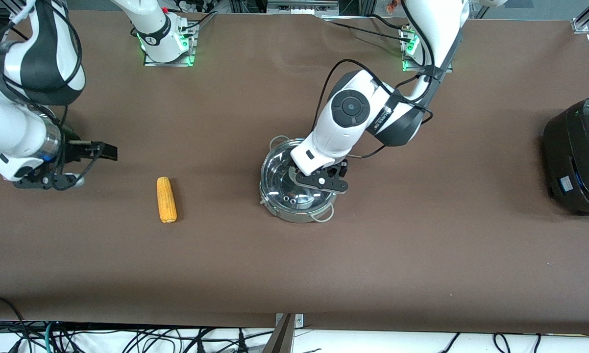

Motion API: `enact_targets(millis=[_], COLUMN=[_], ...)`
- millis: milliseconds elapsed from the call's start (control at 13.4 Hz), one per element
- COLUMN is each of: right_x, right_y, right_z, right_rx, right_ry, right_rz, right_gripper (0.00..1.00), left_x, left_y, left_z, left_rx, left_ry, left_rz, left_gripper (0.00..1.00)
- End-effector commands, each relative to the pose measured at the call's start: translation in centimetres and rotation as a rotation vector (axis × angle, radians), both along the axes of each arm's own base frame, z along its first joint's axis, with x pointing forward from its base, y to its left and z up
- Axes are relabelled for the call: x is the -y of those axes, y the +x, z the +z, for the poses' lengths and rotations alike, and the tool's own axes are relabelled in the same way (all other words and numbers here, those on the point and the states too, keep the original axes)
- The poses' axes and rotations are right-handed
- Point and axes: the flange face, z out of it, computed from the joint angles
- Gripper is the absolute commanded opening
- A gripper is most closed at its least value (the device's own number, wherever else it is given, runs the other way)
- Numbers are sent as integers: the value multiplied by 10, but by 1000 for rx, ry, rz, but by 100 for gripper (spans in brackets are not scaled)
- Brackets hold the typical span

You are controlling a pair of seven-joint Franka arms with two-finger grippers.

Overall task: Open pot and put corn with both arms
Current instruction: 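Reach the left gripper to the lid knob while the right gripper reaches the corn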

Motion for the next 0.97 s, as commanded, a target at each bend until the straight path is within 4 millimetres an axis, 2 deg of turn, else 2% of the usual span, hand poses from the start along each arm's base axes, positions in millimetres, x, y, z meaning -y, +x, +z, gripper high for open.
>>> enact_targets(millis=[0,75,149,299,373,523,672,896], right_x=[-6,-14,-24,-38,-48,-54,-64,-67], right_y=[20,28,34,43,45,52,56,56], right_z=[-33,-48,-68,-97,-105,-119,-135,-140], right_rx=[9,31,38,58,71,110,145,148], right_ry=[86,93,83,77,76,73,78,80], right_rz=[-32,-31,-15,1,12,27,139,190], right_gripper=[100,100,100,100,100,100,100,100], left_x=[27,30,41,44,44,43,44,44], left_y=[-2,-1,-10,-12,-12,-11,-13,-14], left_z=[-4,-6,-10,-11,-11,-11,-10,-14], left_rx=[26,36,43,77,78,80,81,77], left_ry=[1,11,28,68,69,71,73,79], left_rz=[24,31,26,19,18,19,15,12], left_gripper=[100,100,100,100,100,100,100,99])
